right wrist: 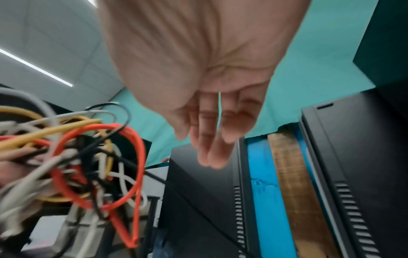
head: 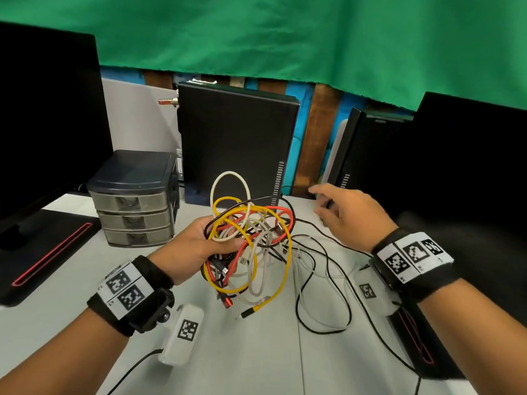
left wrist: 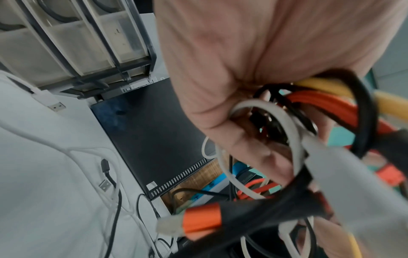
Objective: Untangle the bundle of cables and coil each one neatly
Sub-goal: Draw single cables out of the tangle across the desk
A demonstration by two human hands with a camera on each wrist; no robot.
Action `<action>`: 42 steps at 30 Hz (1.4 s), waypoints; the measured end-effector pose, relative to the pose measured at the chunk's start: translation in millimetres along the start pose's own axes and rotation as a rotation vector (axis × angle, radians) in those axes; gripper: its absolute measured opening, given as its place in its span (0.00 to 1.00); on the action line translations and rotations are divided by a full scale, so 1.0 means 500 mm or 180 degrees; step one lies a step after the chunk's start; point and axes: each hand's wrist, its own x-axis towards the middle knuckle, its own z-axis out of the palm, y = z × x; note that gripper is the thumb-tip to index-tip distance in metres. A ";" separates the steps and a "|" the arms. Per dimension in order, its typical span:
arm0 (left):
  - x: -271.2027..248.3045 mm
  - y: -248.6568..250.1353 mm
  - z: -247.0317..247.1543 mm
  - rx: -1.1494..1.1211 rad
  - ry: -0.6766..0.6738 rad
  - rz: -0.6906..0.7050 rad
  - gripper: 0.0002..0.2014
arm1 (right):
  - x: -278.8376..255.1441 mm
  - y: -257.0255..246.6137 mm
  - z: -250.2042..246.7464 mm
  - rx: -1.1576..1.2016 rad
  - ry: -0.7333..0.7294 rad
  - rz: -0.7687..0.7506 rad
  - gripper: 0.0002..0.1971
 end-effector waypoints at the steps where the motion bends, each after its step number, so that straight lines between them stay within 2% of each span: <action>1: -0.002 0.002 0.001 -0.0033 -0.0034 0.0016 0.35 | 0.000 0.004 0.002 0.0131 -0.0217 0.0004 0.22; 2: -0.003 0.003 0.002 -0.0078 -0.0068 0.0043 0.33 | -0.002 0.001 0.005 0.0249 -0.0460 0.0025 0.25; 4: -0.003 0.004 0.003 -0.0185 -0.0091 0.0077 0.31 | -0.008 -0.008 0.015 0.0533 -0.0713 -0.0061 0.24; 7: -0.002 0.003 0.000 -0.0340 -0.0084 0.0054 0.32 | -0.008 -0.006 0.027 0.0614 -0.0570 -0.0147 0.12; 9: -0.003 0.000 -0.007 -0.0357 -0.0065 -0.0005 0.32 | -0.007 -0.002 0.024 0.0558 -0.0486 -0.0179 0.08; 14: -0.006 0.004 -0.012 -0.0387 -0.0101 -0.0034 0.35 | -0.021 -0.019 0.018 0.0560 -0.0735 -0.0338 0.08; 17: -0.006 0.006 -0.002 -0.0394 -0.0148 -0.0046 0.33 | -0.023 -0.019 0.025 0.0182 -0.0496 -0.0439 0.09; 19: -0.001 0.005 0.002 -0.0076 0.0019 0.0004 0.24 | -0.003 0.018 0.025 -0.0150 0.0012 -0.0071 0.11; 21: 0.000 0.006 0.000 0.0155 0.0199 0.0002 0.17 | 0.017 0.071 0.018 -0.0481 0.0491 0.0688 0.14; 22: 0.000 0.007 -0.005 0.0242 0.0221 -0.0018 0.18 | 0.022 0.095 0.016 -0.0609 0.0605 0.1020 0.14; 26: -0.008 0.018 -0.040 0.0362 0.0029 -0.0081 0.35 | 0.023 0.147 0.034 -0.0793 0.0517 0.1589 0.13; 30: -0.013 0.042 -0.066 0.0206 -0.0085 -0.0139 0.35 | 0.029 0.183 0.033 -0.0537 0.0561 0.2355 0.13; 32: -0.017 0.051 -0.077 0.0211 -0.0060 -0.0161 0.35 | 0.028 0.182 0.028 -0.0614 0.0423 0.2520 0.12; 33: -0.017 0.053 -0.082 0.0194 -0.0029 -0.0171 0.36 | 0.026 0.170 0.027 -0.0764 0.0314 0.2451 0.11; 35: -0.016 0.053 -0.083 0.0167 0.0002 -0.0199 0.42 | 0.023 0.128 0.031 -0.0944 0.0130 0.1898 0.16; 39: -0.009 0.048 -0.076 0.0176 0.0023 -0.0177 0.46 | -0.001 0.000 0.065 0.0025 -0.0024 0.0153 0.32; 42: -0.012 0.049 -0.070 0.0152 0.0020 -0.0143 0.45 | -0.010 -0.061 0.085 0.0281 -0.0041 -0.0540 0.32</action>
